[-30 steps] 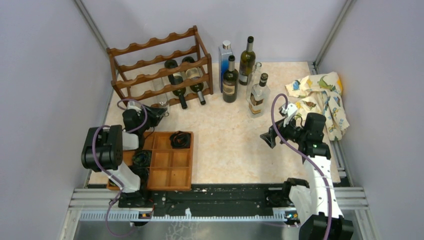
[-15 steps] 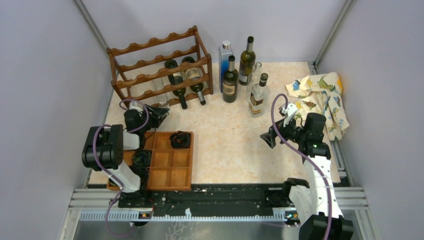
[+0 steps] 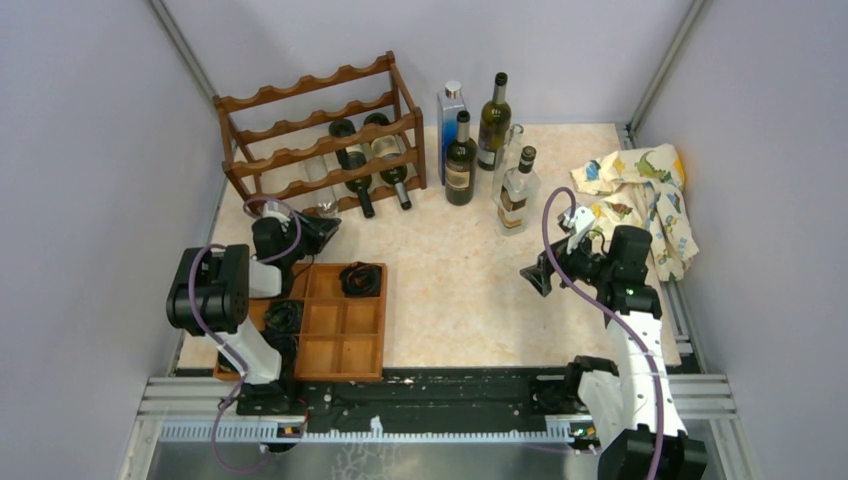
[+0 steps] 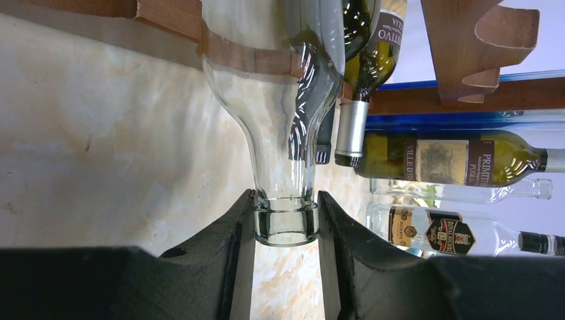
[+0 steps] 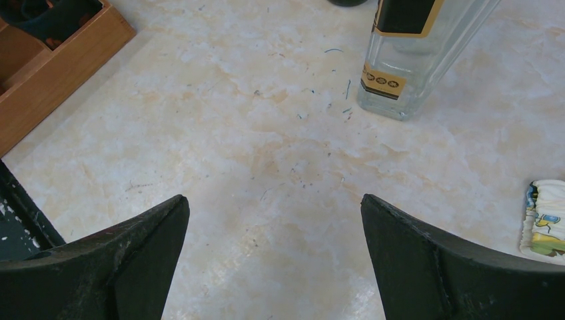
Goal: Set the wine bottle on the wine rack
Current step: Adjust the wine bottle in the wine rack.
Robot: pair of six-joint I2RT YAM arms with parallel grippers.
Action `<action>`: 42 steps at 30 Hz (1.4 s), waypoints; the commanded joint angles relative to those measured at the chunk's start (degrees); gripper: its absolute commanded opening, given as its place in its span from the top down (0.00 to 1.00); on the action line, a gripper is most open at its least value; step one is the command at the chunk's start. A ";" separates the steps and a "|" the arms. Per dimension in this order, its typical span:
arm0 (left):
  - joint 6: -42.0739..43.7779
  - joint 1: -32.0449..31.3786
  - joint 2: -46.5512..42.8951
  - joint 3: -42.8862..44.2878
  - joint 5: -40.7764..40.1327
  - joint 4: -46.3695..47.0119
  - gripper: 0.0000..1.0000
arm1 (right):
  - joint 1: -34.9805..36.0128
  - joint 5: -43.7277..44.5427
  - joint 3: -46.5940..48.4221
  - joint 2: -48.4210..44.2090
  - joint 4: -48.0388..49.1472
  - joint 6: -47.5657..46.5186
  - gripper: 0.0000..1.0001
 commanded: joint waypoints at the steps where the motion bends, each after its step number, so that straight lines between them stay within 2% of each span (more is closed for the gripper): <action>1: 1.29 -0.26 2.21 1.35 -0.67 1.66 0.76 | -0.46 -0.61 0.84 -0.13 1.34 -0.83 0.02; 16: 3.97 -0.24 5.68 4.60 -2.40 5.34 0.89 | -0.46 -1.03 0.93 1.73 1.07 -0.81 0.02; 29: 3.73 -0.39 10.73 4.85 -3.55 15.36 0.94 | -0.46 -1.47 1.02 3.77 0.81 -0.74 0.02; 42: -0.66 -0.57 14.29 4.99 -5.17 13.48 0.95 | -0.47 -1.21 0.93 4.49 0.80 -0.74 0.02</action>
